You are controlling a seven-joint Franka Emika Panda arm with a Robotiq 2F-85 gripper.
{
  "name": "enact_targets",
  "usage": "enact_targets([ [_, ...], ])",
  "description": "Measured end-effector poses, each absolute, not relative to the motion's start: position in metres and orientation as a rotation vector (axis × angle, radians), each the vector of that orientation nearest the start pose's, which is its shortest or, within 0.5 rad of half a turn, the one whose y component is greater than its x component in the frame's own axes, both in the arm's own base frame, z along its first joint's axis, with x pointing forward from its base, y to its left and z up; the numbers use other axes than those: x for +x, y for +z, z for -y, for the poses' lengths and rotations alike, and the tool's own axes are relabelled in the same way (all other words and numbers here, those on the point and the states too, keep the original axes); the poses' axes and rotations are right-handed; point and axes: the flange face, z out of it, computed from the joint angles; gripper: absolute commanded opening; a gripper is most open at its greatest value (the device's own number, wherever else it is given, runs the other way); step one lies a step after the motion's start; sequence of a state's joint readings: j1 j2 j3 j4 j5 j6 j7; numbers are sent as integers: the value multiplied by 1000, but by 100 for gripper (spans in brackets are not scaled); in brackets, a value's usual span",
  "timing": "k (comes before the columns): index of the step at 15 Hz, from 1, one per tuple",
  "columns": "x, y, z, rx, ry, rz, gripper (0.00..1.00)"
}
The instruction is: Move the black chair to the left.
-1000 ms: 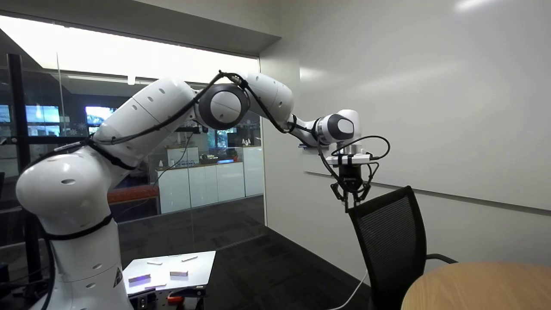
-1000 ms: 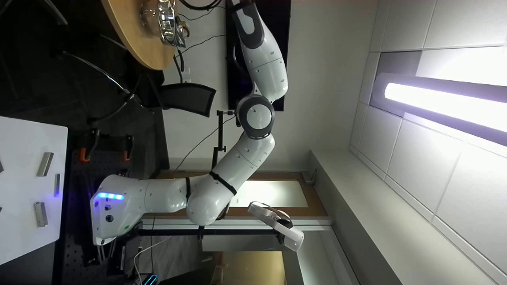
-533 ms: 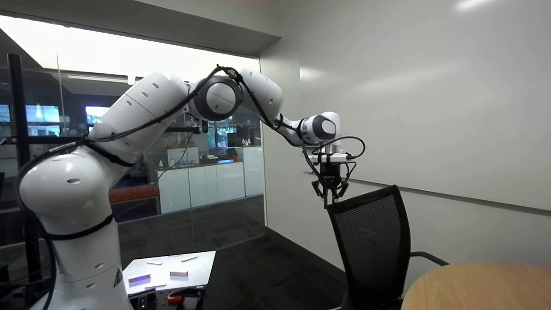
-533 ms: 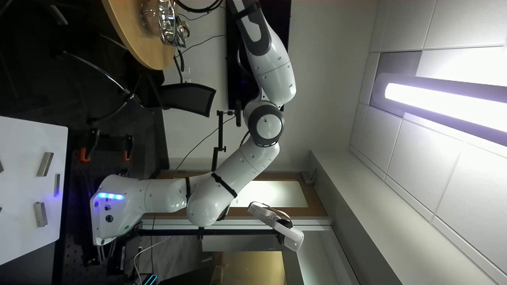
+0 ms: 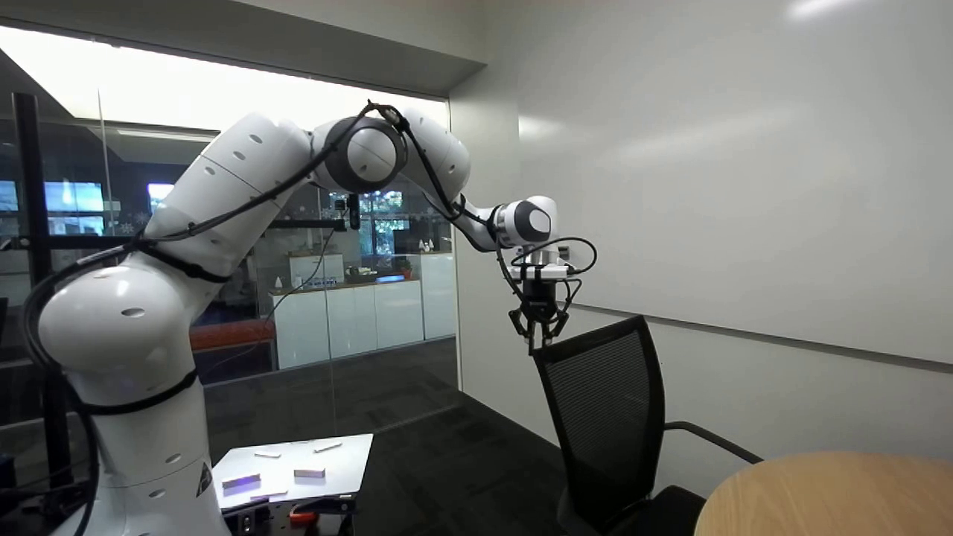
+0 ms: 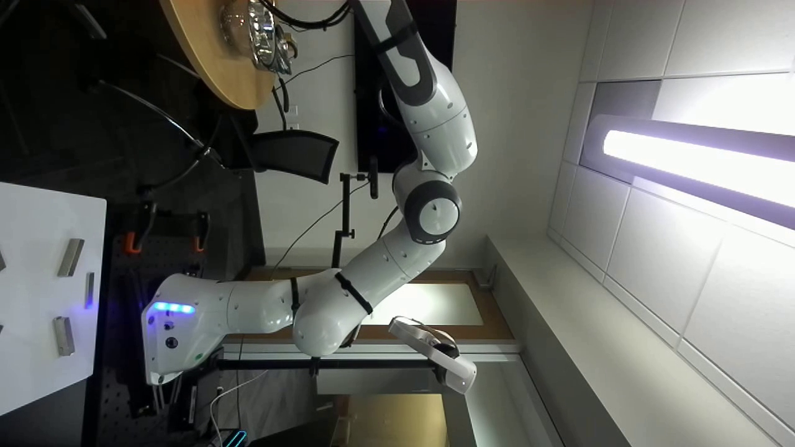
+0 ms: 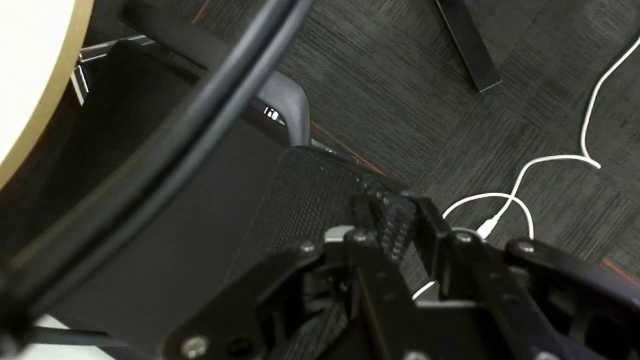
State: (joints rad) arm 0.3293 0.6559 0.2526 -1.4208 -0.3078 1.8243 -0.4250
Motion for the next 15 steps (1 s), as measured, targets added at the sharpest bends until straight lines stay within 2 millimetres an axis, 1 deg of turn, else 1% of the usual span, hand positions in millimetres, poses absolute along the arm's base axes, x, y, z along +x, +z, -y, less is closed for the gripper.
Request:
enact_targets([
  [8, 552, 305, -378, -2681, 361, 1831, 6],
  [15, 492, 305, -428, -2555, 391, 1987, 6],
])
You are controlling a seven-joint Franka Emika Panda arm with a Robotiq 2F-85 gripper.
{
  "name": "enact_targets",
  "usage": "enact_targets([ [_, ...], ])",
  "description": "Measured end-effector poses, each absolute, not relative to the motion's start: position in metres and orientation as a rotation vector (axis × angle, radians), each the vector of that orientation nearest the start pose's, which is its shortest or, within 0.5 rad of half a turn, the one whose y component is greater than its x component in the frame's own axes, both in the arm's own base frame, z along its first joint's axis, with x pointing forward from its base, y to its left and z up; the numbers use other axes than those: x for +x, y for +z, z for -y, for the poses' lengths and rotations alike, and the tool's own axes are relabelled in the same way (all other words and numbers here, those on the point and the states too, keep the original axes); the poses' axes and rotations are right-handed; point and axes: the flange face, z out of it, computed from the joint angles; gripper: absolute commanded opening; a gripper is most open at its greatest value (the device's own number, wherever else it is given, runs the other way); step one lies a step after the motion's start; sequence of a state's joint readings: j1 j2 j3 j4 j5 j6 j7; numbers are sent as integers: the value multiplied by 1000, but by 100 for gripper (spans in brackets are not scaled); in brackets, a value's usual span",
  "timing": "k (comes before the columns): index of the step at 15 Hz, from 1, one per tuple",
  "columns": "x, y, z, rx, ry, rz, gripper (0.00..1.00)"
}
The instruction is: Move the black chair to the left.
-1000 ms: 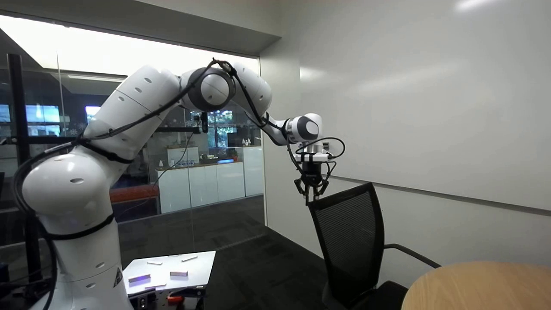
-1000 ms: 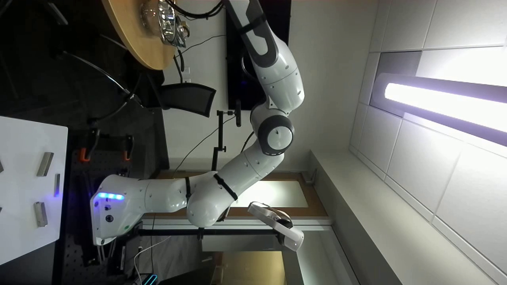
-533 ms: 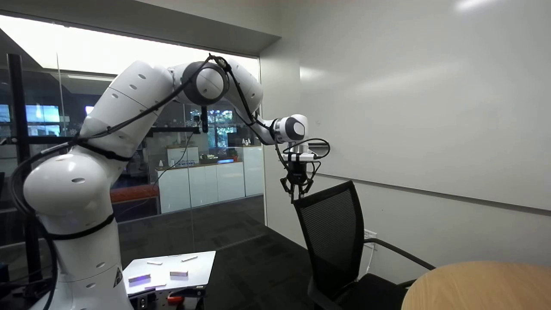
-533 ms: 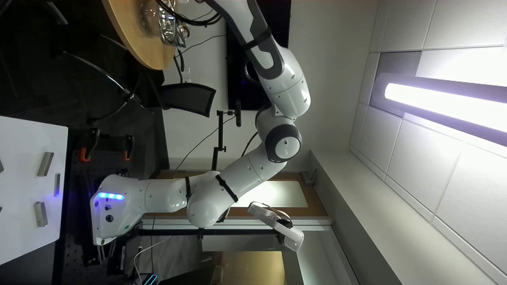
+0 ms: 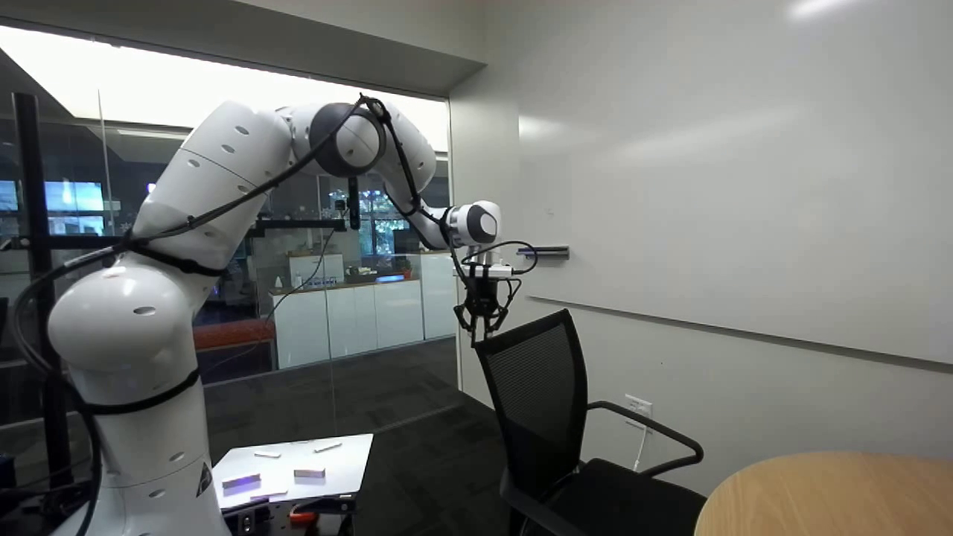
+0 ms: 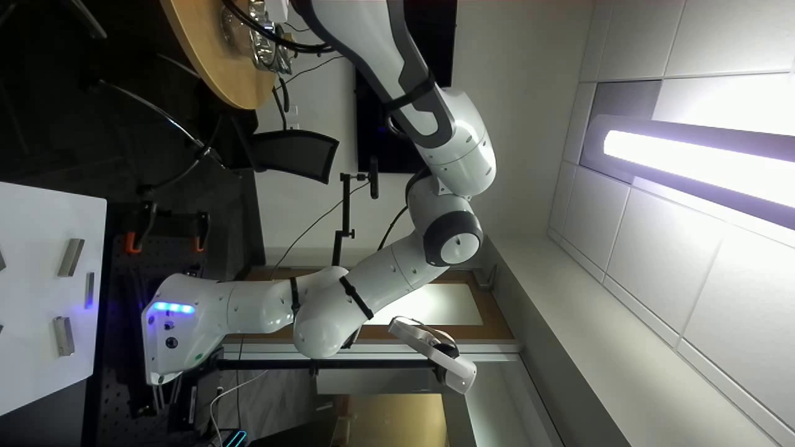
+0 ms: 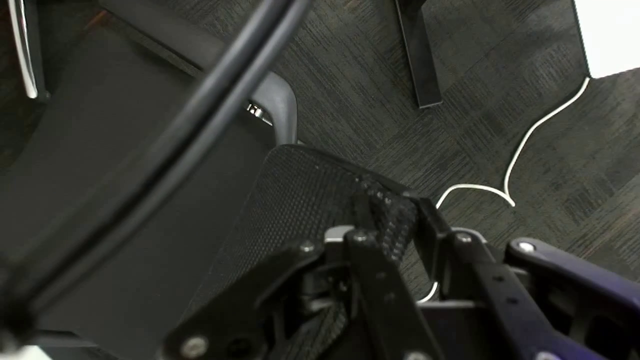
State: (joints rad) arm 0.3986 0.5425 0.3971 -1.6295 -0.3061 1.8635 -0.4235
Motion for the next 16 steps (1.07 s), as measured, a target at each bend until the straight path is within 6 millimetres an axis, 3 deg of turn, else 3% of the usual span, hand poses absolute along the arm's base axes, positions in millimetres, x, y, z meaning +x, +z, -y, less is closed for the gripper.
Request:
enact_targets([
  [9, 429, 306, -468, -2412, 413, 2126, 6],
  [16, 412, 307, -472, -2352, 403, 2173, 6],
])
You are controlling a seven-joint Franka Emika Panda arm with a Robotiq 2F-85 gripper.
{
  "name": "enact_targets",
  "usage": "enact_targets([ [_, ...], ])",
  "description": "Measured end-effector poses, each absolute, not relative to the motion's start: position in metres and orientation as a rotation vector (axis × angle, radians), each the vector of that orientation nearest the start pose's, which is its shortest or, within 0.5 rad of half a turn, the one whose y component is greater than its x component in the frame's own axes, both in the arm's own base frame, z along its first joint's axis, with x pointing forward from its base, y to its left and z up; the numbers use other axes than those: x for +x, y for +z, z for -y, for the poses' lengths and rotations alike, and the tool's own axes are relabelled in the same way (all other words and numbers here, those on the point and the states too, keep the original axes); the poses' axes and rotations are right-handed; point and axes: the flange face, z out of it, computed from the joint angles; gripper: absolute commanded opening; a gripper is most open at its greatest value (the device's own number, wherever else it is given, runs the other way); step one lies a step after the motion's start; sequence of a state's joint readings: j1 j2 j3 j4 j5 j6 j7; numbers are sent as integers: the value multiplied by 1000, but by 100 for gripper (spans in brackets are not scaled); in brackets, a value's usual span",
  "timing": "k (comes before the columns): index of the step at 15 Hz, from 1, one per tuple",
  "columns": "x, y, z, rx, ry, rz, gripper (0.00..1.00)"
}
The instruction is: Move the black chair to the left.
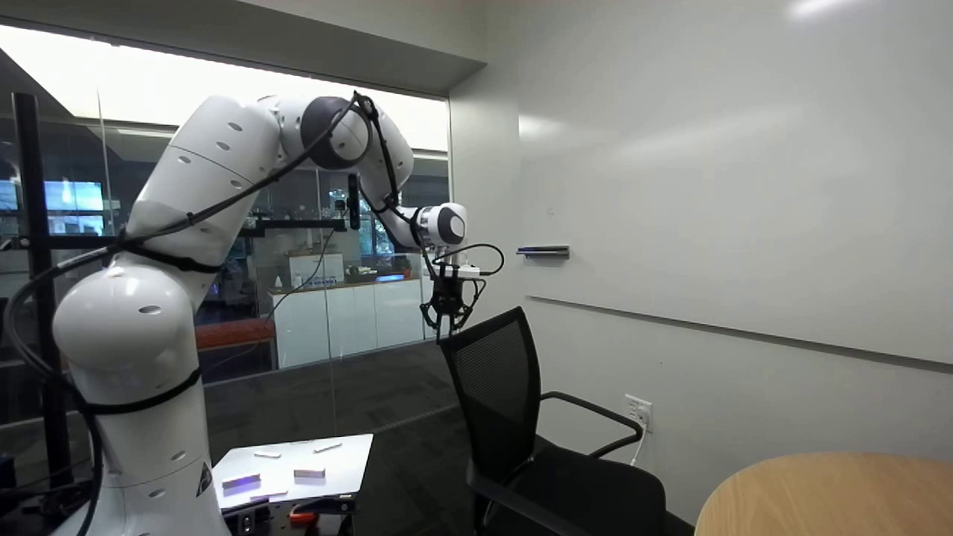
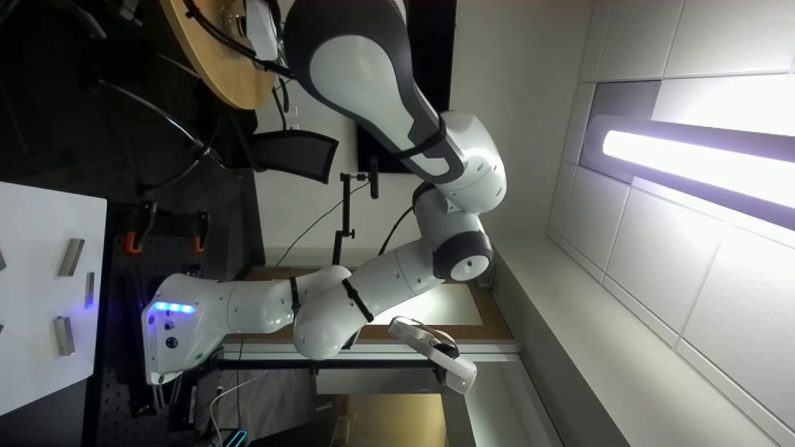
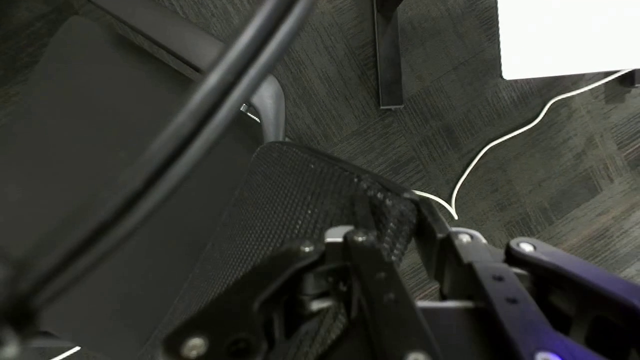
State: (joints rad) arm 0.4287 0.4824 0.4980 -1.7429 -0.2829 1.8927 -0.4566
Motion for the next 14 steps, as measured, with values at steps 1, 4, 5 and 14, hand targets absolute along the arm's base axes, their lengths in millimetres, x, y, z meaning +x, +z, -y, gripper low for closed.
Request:
enact_targets([
  [1, 411, 307, -472, -2344, 401, 2178, 6],
  [4, 409, 307, -471, -2332, 403, 2186, 51],
  [5, 408, 307, -471, -2327, 404, 2191, 52],
  [14, 418, 411, -464, -1974, 182, 2496, 100],
])
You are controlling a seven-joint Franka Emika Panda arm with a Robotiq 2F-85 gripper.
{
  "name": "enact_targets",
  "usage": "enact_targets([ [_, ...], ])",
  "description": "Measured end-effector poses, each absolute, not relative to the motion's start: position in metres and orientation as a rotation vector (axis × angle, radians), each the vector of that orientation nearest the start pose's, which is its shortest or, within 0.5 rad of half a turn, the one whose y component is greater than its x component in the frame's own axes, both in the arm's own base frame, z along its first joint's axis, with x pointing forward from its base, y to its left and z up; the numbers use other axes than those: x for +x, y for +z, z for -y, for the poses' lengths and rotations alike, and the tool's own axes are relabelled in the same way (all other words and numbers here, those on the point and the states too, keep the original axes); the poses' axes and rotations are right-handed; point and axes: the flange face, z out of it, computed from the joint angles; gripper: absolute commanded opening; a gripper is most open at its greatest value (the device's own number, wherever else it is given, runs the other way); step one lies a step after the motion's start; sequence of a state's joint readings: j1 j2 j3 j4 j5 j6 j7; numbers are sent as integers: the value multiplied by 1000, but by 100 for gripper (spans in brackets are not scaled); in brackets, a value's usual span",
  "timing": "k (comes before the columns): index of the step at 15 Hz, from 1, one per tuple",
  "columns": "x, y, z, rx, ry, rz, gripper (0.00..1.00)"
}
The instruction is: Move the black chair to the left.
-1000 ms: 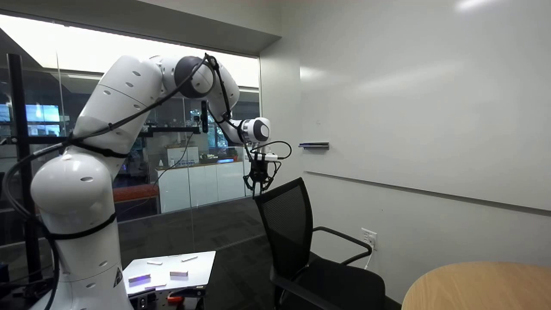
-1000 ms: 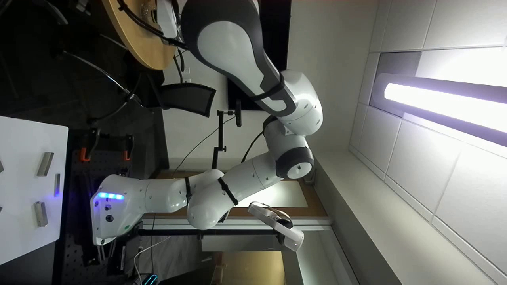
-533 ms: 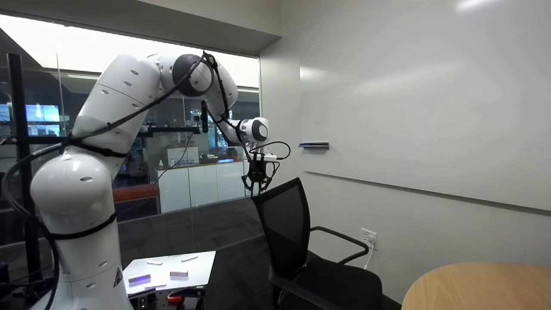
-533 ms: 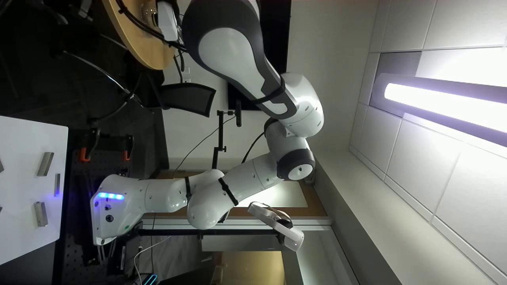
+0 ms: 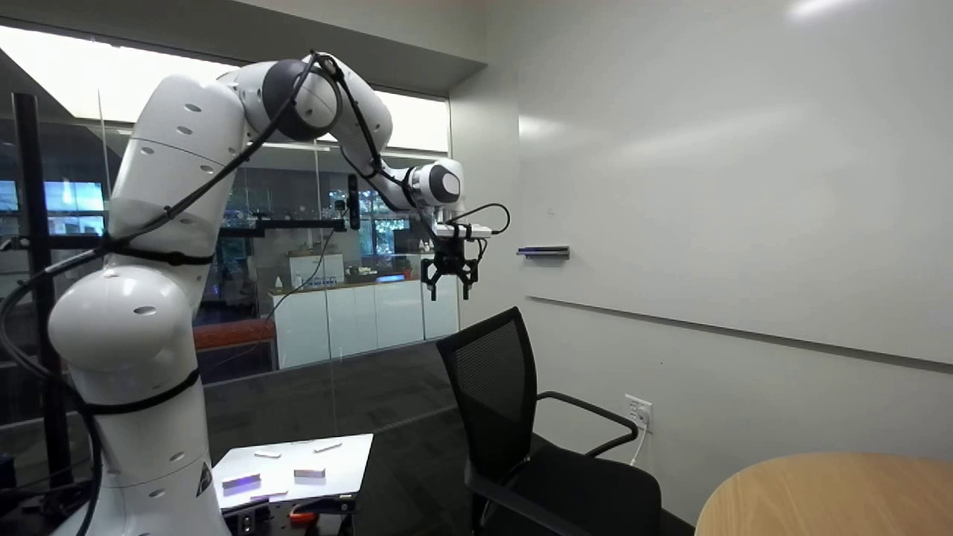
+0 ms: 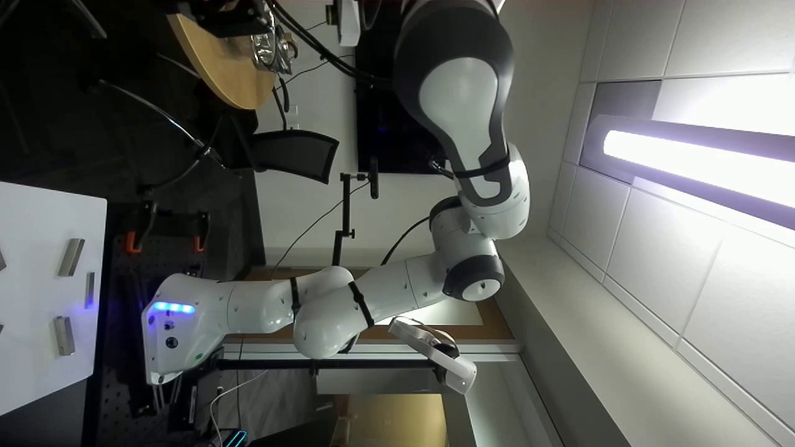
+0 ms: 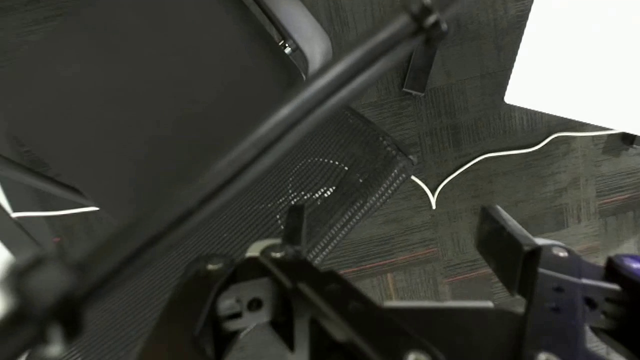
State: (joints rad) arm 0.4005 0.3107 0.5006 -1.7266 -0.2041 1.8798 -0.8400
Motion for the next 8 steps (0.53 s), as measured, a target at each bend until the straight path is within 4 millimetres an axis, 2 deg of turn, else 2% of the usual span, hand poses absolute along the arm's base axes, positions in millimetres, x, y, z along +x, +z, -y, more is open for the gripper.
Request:
enact_targets([
  [4, 460, 467, -430, 2067, -4, -2333, 100],
  [8, 518, 512, -369, 2303, 167, -2163, 100],
])
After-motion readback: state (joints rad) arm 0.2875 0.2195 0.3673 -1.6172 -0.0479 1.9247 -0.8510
